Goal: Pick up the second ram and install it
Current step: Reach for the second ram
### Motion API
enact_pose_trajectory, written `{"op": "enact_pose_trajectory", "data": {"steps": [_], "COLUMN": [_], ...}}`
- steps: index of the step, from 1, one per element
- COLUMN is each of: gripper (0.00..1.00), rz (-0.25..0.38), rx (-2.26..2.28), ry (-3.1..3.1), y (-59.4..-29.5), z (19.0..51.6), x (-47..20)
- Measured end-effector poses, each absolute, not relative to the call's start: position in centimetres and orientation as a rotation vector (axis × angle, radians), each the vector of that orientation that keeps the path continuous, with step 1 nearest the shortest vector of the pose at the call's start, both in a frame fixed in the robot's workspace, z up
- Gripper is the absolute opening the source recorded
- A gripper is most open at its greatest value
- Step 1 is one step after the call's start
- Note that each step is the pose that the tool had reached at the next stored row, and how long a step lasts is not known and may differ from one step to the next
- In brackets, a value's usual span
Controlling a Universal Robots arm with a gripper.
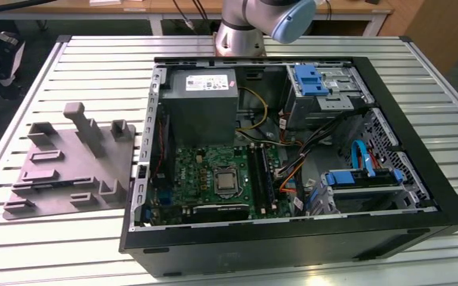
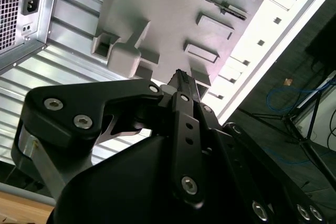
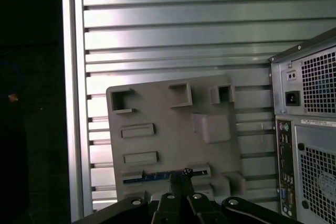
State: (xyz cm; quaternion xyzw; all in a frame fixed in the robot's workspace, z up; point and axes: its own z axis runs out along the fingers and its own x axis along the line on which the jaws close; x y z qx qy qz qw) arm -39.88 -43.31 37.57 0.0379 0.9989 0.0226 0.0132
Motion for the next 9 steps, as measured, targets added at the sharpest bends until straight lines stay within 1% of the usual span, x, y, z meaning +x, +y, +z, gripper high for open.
{"op": "enact_pose_trajectory", "data": {"steps": [9], "gripper": [0.11], "rz": [0.07], "rx": [0.118], "ry": [3.112], "y": [-43.33], "z": [37.33], "x": [-40.68]}}
